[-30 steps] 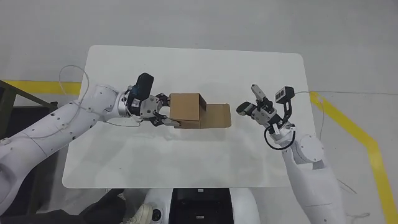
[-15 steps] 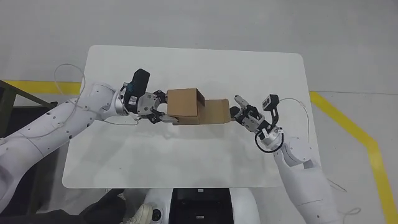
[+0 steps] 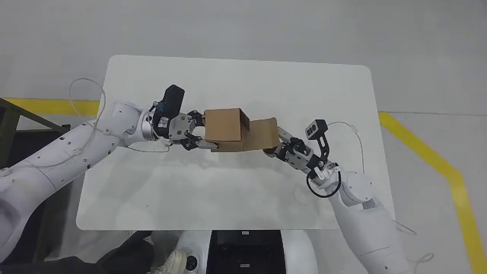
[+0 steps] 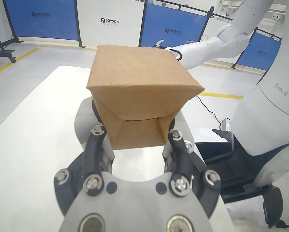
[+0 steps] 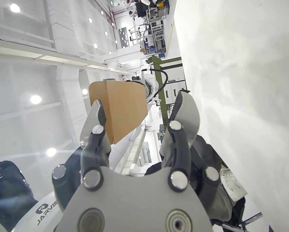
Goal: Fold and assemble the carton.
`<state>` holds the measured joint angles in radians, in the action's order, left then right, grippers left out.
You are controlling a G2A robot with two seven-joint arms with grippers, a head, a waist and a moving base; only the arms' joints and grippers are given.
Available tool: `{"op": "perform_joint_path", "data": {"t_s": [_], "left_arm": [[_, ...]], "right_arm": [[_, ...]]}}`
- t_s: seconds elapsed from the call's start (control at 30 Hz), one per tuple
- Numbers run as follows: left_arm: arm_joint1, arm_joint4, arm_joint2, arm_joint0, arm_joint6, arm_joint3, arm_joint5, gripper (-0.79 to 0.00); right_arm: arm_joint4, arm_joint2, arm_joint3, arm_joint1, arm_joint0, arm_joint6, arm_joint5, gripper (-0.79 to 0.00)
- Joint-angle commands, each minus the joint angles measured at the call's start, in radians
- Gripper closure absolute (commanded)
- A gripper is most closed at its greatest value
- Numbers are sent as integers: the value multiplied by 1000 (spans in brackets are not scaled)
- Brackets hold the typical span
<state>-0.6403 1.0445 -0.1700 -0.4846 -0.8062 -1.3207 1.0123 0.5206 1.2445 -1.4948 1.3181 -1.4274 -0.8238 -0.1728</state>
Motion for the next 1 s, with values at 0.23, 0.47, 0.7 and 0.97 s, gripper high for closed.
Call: {"op": "perform_joint_path", "data": {"t_s": [0.23,0.47,0.7,0.97], "left_arm": [[-20,-13,0,2,44,26,0,-385],[-34,-35,0,5,100,35,0,-388],[-39,-46,0,8,124,38,0,-391],[-43,-46,0,5,157,35,0,-403]], "right_arm": [[1,-31,-19,-1,9,-22,-7,-449],[-18,-49,-45,-4,8,-18,-9,-468],[-33,-57,-77,-8,2,-12,-15,-477],[-85,-61,-115,-15,2,12,-2,-443]]}}
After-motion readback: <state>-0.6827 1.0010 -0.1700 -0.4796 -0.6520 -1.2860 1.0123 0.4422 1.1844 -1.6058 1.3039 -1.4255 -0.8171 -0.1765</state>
